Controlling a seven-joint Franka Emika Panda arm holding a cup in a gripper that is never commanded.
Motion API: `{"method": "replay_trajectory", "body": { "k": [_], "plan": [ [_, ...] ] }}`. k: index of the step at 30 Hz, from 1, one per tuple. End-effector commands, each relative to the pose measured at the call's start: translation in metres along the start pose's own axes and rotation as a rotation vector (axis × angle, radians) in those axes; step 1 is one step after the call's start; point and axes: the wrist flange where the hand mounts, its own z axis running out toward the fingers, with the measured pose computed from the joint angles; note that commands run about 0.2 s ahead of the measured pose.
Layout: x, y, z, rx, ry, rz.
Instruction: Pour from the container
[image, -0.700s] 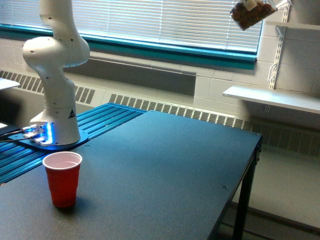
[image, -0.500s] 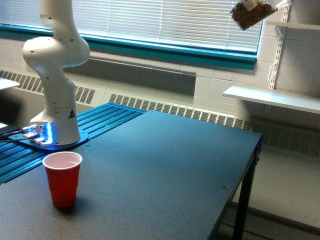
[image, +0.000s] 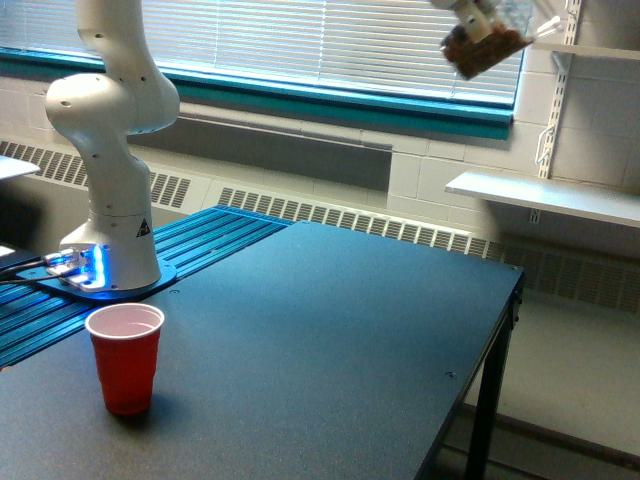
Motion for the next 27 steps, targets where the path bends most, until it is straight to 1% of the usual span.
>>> {"method": "replay_trajectory", "body": {
  "k": [1, 3, 5, 7, 13, 14, 16, 19, 21, 23, 25, 27],
  "plan": [
    [0.018, 0.046, -0.02, -0.036, 0.058, 0.049],
    [0.019, 0.061, -0.022, -0.057, 0.069, 0.059],
    [0.018, 0.075, -0.023, -0.068, 0.064, 0.075],
    [0.018, 0.091, -0.027, -0.093, 0.08, 0.079],
    [0.013, 0.129, -0.031, -0.122, 0.095, 0.116],
    [0.011, 0.135, -0.031, -0.123, 0.091, 0.124],
    [0.009, 0.149, -0.033, -0.138, 0.095, 0.133],
    [0.005, 0.171, -0.038, -0.172, 0.108, 0.144],
    [0.001, 0.183, -0.038, -0.179, 0.096, 0.156],
    [-0.004, 0.198, -0.04, -0.205, 0.102, 0.155],
    [-0.008, 0.21, -0.04, -0.216, 0.092, 0.165],
    [-0.012, 0.225, -0.044, -0.237, 0.098, 0.17]
  ]
}}
